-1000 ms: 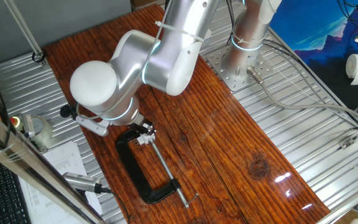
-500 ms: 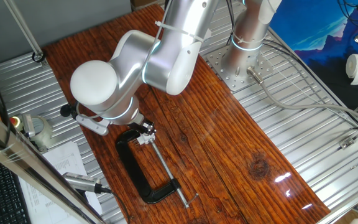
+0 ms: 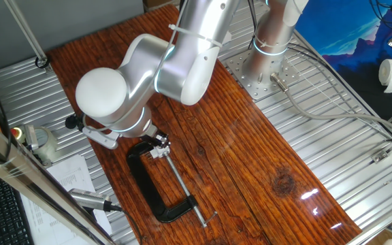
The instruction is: Install the light bulb by rotating it
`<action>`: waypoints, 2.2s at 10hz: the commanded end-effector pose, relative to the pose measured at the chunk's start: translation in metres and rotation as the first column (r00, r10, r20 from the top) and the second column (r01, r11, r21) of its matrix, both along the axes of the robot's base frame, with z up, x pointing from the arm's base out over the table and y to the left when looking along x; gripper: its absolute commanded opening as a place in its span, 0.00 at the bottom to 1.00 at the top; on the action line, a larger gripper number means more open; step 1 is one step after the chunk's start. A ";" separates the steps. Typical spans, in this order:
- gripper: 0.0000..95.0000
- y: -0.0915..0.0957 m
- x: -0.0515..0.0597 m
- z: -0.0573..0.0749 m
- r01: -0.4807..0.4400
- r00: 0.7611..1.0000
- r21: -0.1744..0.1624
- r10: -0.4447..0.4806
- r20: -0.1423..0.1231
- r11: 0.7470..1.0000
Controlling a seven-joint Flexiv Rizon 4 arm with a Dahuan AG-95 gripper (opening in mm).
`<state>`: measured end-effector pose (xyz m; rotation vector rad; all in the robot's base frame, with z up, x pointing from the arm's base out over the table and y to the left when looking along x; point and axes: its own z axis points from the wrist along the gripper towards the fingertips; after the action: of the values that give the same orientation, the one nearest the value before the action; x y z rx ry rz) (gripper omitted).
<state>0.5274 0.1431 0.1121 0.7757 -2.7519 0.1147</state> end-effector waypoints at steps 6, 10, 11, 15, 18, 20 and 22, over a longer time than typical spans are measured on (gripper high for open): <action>0.40 -0.001 -0.001 0.001 0.005 1.000 -0.007 -0.005 -0.011 1.000; 0.40 -0.002 -0.001 0.001 0.005 1.000 -0.007 -0.005 -0.013 1.000; 0.40 -0.002 -0.001 0.002 0.006 1.000 -0.006 -0.006 -0.012 1.000; 0.40 -0.001 -0.002 0.003 0.008 1.000 -0.002 -0.008 -0.012 1.000; 0.40 -0.001 -0.002 0.004 0.007 1.000 0.003 -0.007 -0.007 1.000; 0.40 0.000 0.000 0.006 0.006 1.000 0.008 -0.006 0.001 1.000; 0.40 0.001 0.001 0.008 0.005 1.000 0.012 -0.005 0.007 1.000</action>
<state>0.5284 0.1434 0.1211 0.7763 -2.7656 0.0995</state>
